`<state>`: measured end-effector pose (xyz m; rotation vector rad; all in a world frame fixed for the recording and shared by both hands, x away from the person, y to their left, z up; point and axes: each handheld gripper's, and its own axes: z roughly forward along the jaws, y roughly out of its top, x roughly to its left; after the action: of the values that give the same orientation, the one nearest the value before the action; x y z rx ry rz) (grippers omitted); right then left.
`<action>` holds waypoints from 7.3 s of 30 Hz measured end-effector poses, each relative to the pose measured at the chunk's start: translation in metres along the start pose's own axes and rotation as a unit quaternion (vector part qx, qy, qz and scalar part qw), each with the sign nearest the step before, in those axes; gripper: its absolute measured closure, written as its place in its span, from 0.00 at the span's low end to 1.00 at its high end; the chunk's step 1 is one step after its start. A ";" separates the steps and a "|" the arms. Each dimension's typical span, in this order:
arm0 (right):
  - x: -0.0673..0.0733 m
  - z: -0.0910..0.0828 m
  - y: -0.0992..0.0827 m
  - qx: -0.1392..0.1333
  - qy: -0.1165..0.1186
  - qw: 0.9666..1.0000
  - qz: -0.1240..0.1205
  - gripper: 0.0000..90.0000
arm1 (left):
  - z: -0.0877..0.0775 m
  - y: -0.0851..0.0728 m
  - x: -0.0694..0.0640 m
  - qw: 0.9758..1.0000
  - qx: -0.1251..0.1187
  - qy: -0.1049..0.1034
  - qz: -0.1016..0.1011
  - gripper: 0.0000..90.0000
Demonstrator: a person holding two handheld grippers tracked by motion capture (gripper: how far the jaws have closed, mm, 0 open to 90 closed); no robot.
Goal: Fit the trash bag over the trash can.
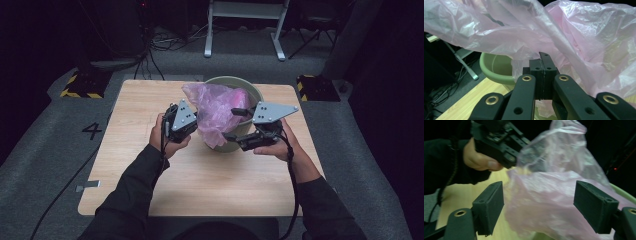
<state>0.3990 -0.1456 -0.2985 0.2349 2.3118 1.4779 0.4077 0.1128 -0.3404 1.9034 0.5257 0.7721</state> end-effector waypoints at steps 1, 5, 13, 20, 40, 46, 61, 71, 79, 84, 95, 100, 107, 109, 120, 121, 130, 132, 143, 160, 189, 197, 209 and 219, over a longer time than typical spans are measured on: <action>0.002 0.001 0.001 0.002 0.005 1.000 0.000 0.27 | 0.000 0.000 0.000 1.000 0.000 0.000 0.001 1.00; 0.011 0.010 0.001 0.016 0.009 1.000 -0.014 0.26 | 0.001 0.001 -0.001 1.000 0.003 -0.002 0.003 1.00; 0.006 0.027 -0.006 0.043 -0.013 0.999 -0.009 0.73 | 0.002 0.001 -0.004 1.000 0.001 -0.021 0.006 0.99; -0.005 0.017 -0.016 0.031 -0.031 0.999 0.028 0.98 | -0.005 -0.004 0.000 0.999 0.000 -0.033 0.004 0.99; -0.032 -0.040 -0.049 -0.001 -0.076 0.988 0.134 1.00 | -0.032 -0.018 0.013 0.999 0.005 -0.024 -0.033 0.76; -0.027 -0.033 -0.047 0.004 -0.077 0.989 0.128 1.00 | -0.033 -0.012 -0.017 0.997 -0.023 -0.066 -0.043 0.32; -0.022 -0.027 -0.046 -0.007 -0.066 0.990 0.128 0.99 | -0.020 -0.013 -0.030 0.997 -0.050 -0.055 -0.026 0.82; -0.028 -0.040 -0.054 -0.011 -0.088 0.986 0.142 1.00 | -0.026 -0.011 0.004 0.999 -0.032 -0.016 -0.009 1.00; -0.044 -0.055 -0.069 -0.009 -0.118 0.975 0.190 1.00 | -0.036 -0.022 0.037 0.999 -0.011 -0.009 -0.030 1.00; -0.052 -0.061 -0.079 -0.001 -0.136 0.969 0.206 1.00 | -0.037 -0.032 0.049 0.999 -0.002 0.009 -0.033 1.00; -0.075 -0.070 -0.099 0.015 -0.174 0.958 0.229 1.00 | -0.027 -0.053 0.064 0.998 0.020 0.034 -0.042 1.00; -0.081 -0.072 -0.104 0.019 -0.189 0.954 0.231 1.00 | -0.027 -0.055 0.068 0.998 0.027 0.048 -0.035 1.00; -0.087 -0.074 -0.108 0.022 -0.198 0.952 0.233 1.00 | -0.030 -0.059 0.070 0.998 0.030 0.048 -0.032 1.00; -0.088 -0.074 -0.109 0.024 -0.199 0.952 0.233 1.00 | -0.030 -0.060 0.071 0.997 0.032 0.055 -0.033 1.00; -0.086 -0.077 -0.106 0.009 -0.197 0.955 0.221 0.98 | -0.048 -0.051 0.062 0.997 -0.016 0.046 -0.066 0.34; -0.086 -0.078 -0.105 0.007 -0.197 0.956 0.219 0.98 | -0.053 -0.049 0.060 0.997 -0.021 0.041 -0.066 0.34; -0.083 -0.077 -0.096 -0.003 -0.197 0.959 0.205 0.95 | -0.063 -0.016 0.042 0.999 -0.028 -0.021 -0.022 0.29; -0.084 -0.076 -0.094 -0.004 -0.198 0.959 0.204 0.95 | -0.053 -0.009 0.043 1.000 -0.010 -0.026 -0.007 0.30; -0.096 -0.067 -0.091 0.016 -0.200 0.959 0.201 0.95 | 0.006 -0.011 0.070 0.997 0.068 0.003 0.020 0.79; -0.127 -0.017 -0.105 0.054 -0.204 0.950 0.231 0.97 | 0.050 -0.031 0.094 0.996 0.071 0.024 -0.046 1.00; -0.137 0.007 -0.118 0.068 -0.207 0.942 0.254 0.92 | 0.093 -0.053 0.095 0.986 0.110 0.036 -0.123 0.71; -0.128 -0.023 -0.120 0.060 -0.221 0.947 0.225 0.64 | 0.040 -0.057 0.094 0.993 0.058 0.023 -0.103 0.35; -0.111 -0.050 -0.125 0.067 -0.187 0.965 0.174 0.38 | 0.015 -0.055 0.065 0.996 0.043 -0.052 -0.055 0.24; -0.100 -0.051 -0.110 0.060 -0.165 0.976 0.131 0.37 | 0.011 -0.046 0.047 0.998 0.004 -0.028 -0.050 0.27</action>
<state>0.4767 -0.2694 -0.3556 0.7838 2.1588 1.2957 0.4475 0.1562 -0.3717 1.8853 0.5856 0.6494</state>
